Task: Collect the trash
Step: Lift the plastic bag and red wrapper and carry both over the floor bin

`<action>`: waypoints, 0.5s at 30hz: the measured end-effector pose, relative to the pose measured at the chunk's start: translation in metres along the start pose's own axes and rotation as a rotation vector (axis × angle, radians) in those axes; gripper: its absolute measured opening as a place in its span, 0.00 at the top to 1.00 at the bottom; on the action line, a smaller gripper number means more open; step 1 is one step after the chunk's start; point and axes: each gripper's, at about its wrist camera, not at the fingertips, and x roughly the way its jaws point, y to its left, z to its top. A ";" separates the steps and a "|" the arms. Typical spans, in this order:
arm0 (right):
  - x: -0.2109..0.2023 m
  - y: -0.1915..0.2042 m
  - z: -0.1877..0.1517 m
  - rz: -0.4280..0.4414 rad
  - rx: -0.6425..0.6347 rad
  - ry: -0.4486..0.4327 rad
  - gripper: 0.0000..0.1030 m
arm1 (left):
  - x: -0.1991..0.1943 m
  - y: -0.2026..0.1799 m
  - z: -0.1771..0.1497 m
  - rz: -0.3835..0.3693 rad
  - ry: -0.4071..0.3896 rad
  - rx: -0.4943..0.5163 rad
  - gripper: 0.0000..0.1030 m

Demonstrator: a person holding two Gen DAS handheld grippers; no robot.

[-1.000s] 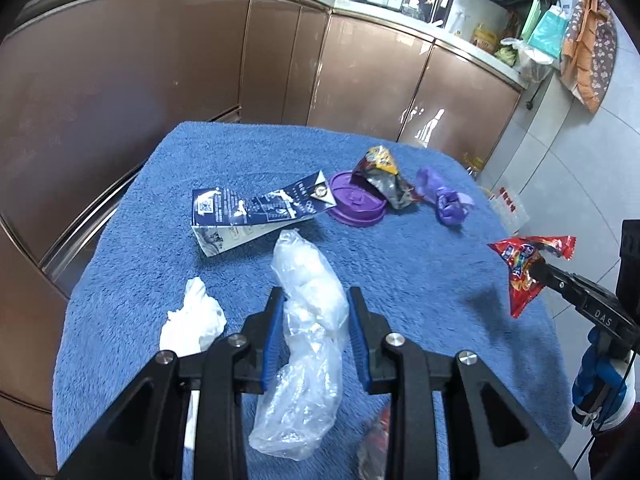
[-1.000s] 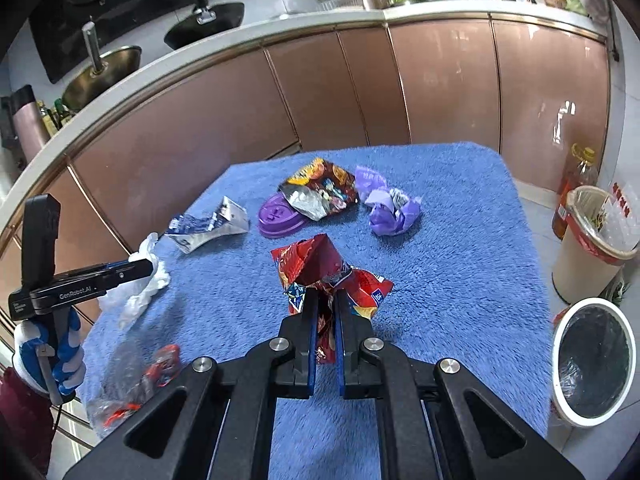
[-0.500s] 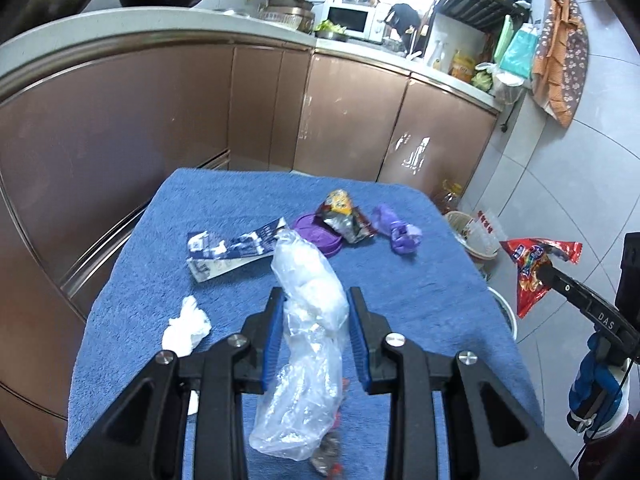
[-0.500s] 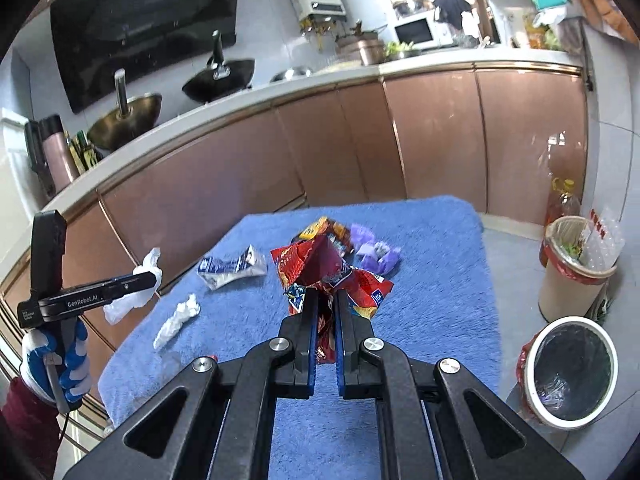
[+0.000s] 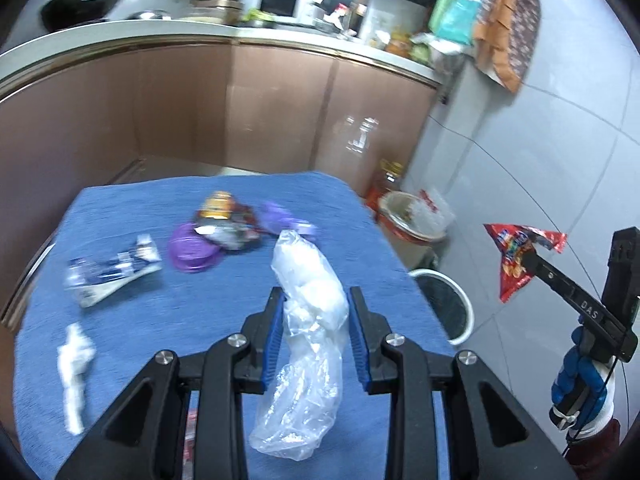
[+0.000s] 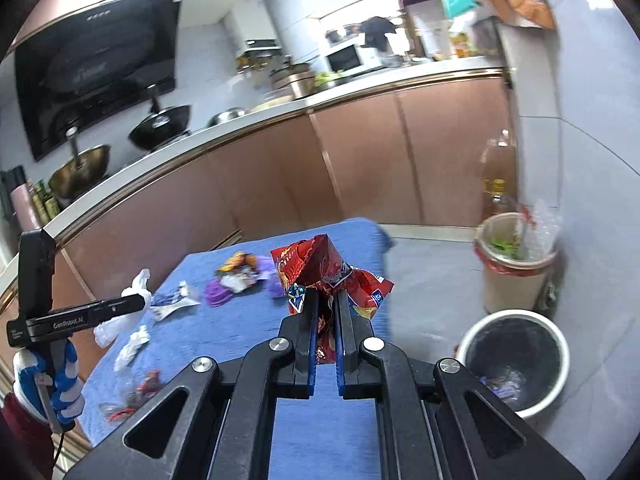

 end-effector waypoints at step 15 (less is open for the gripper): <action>0.028 -0.143 -0.017 -0.209 0.155 0.063 0.93 | 0.163 -0.172 0.028 -0.217 0.199 0.196 0.72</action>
